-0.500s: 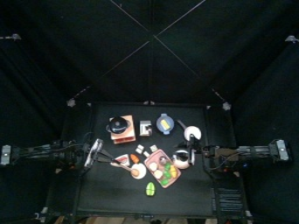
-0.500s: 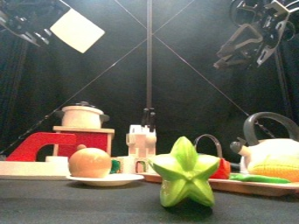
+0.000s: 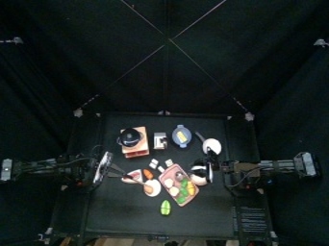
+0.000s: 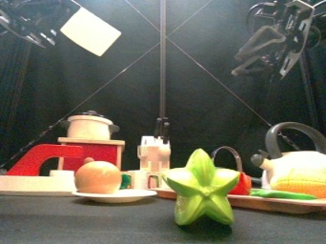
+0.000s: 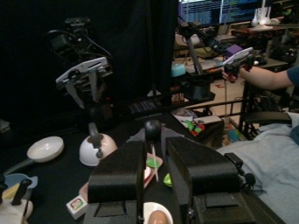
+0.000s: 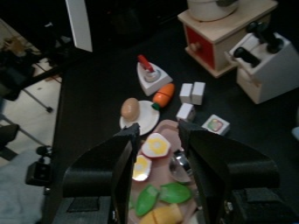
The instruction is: Grab cleaver with both hands
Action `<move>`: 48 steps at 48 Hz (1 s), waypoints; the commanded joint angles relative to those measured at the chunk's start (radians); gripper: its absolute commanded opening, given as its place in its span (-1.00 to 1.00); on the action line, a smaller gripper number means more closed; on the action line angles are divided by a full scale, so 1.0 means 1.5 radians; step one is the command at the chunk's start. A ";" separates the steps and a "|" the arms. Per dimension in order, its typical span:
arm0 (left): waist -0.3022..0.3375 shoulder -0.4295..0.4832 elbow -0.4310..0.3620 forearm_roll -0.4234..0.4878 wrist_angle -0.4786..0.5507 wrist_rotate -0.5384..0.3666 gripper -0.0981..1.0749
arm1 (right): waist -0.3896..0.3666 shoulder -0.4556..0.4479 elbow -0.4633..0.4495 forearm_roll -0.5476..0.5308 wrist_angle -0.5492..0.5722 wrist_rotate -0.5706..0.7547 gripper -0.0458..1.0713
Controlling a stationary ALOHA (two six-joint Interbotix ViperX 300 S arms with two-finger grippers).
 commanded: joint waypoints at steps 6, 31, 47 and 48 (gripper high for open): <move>-0.027 0.083 -0.017 -0.151 -0.016 0.116 0.11 | 0.002 0.058 -0.070 0.007 -0.081 0.001 0.49; -0.099 0.130 -0.022 -0.476 -0.036 0.475 0.11 | 0.054 0.107 -0.236 0.011 0.247 0.002 0.51; -0.135 0.197 -0.045 -0.545 -0.060 0.524 0.11 | 0.100 0.229 -0.282 -0.060 0.112 0.003 0.51; -0.135 0.199 -0.046 -0.545 -0.061 0.524 0.11 | 0.101 0.234 -0.288 -0.060 0.112 0.001 0.51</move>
